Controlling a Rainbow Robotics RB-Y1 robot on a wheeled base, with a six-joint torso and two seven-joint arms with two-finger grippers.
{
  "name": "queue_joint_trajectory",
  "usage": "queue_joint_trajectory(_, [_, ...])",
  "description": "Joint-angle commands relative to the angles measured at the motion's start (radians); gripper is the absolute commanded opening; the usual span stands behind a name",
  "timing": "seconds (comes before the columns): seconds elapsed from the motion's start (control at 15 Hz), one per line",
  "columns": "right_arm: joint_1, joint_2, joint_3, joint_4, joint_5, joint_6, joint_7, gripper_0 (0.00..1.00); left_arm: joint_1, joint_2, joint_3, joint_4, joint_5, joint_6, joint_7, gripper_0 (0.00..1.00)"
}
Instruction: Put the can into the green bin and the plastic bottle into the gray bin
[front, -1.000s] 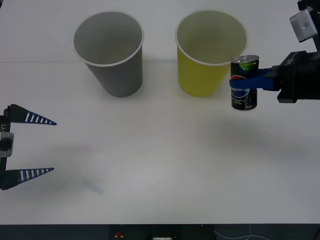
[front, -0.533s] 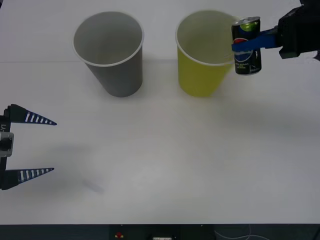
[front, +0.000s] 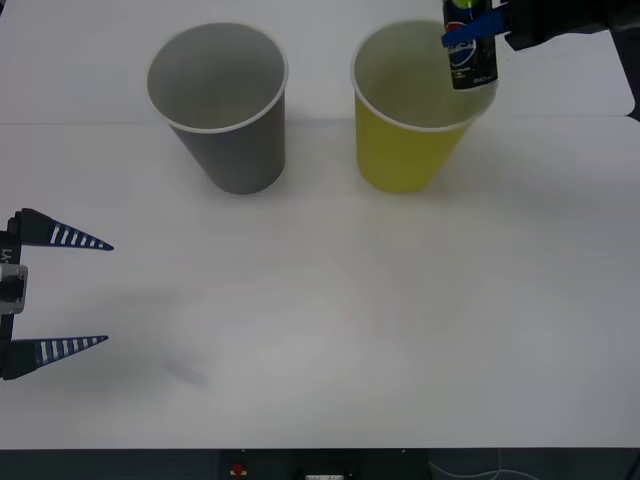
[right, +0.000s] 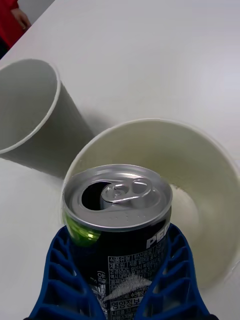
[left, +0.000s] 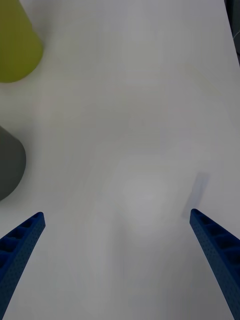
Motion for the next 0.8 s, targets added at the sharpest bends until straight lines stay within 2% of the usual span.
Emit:
queue_joint_trajectory(0.07, [-0.08,0.056,0.053,0.116,0.058,0.0,0.001,0.0,0.0,0.0,0.0,0.0,0.0,0.0,0.0,1.0])
queue_joint_trajectory(0.33, [-0.127,0.096,0.093,0.175,0.091,0.0,0.001,0.0,0.0,0.0,0.0,0.0,0.0,0.0,0.0,1.0])
queue_joint_trajectory(0.53, [-0.129,0.097,0.099,0.175,0.095,0.0,0.02,0.03,0.0,0.0,0.0,0.0,0.0,0.0,0.0,1.0])
queue_joint_trajectory(0.6, [-0.129,0.097,0.099,0.175,0.095,0.0,0.029,0.19,0.0,0.0,0.0,0.0,0.0,0.0,0.0,1.0])
queue_joint_trajectory(0.67, [-0.127,0.096,0.099,0.175,0.098,0.007,0.053,0.74,0.0,0.0,0.0,0.0,0.0,0.0,0.0,1.0])
queue_joint_trajectory(0.73, [-0.129,0.097,0.099,0.175,0.1,0.013,0.073,0.93,0.0,0.0,0.0,0.0,0.0,0.0,0.0,1.0])
queue_joint_trajectory(0.8, [-0.129,0.096,0.099,0.176,0.098,0.016,0.075,1.0,0.0,0.0,0.0,0.0,0.0,0.0,0.0,1.0])
